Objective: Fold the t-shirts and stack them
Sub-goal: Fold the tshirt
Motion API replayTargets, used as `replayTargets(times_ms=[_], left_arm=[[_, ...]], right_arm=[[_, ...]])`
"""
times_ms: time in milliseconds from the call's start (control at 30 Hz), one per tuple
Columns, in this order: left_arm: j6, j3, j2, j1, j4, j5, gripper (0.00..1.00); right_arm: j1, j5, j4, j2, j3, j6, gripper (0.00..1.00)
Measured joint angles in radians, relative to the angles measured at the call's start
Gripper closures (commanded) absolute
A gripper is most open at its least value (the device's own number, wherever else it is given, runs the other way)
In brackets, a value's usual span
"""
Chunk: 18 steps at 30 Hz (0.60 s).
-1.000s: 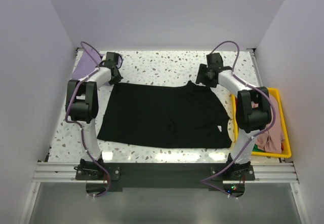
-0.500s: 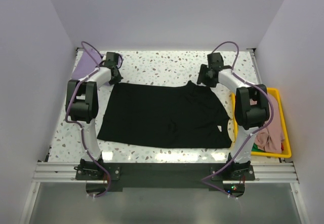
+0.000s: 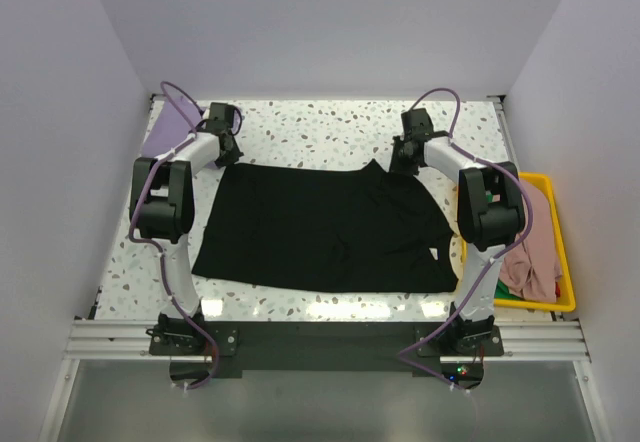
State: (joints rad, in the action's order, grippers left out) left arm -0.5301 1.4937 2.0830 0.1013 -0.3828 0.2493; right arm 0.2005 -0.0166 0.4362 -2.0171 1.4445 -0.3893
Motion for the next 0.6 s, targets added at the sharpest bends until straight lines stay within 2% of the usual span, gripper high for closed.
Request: replayTargets(times_ms=[33, 67, 100, 367, 600], left_arm=[[0.0, 0.0, 0.0, 0.0, 0.0, 0.0, 1.0], [0.0, 0.0, 0.0, 0.0, 0.0, 0.0, 1.0], [0.0, 0.0, 0.0, 0.0, 0.0, 0.0, 1.0], [0.0, -0.012, -0.008, -0.002, 0.003, -0.001, 1.0], [0.0, -0.034, -0.03, -0.01, 0.01, -0.006, 1.0]], right_arm=[[0.001, -0.003, 0.004, -0.002, 0.003, 0.003, 0.88], [0.002, -0.004, 0.006, -0.002, 0.006, 0.002, 0.99], [0.002, -0.005, 0.011, -0.003, 0.01, 0.002, 1.0], [0.002, 0.021, -0.004, 0.019, 0.004, -0.026, 1.0], [0.002, 0.034, -0.092, 0.243, -0.126, -0.048, 1.0]])
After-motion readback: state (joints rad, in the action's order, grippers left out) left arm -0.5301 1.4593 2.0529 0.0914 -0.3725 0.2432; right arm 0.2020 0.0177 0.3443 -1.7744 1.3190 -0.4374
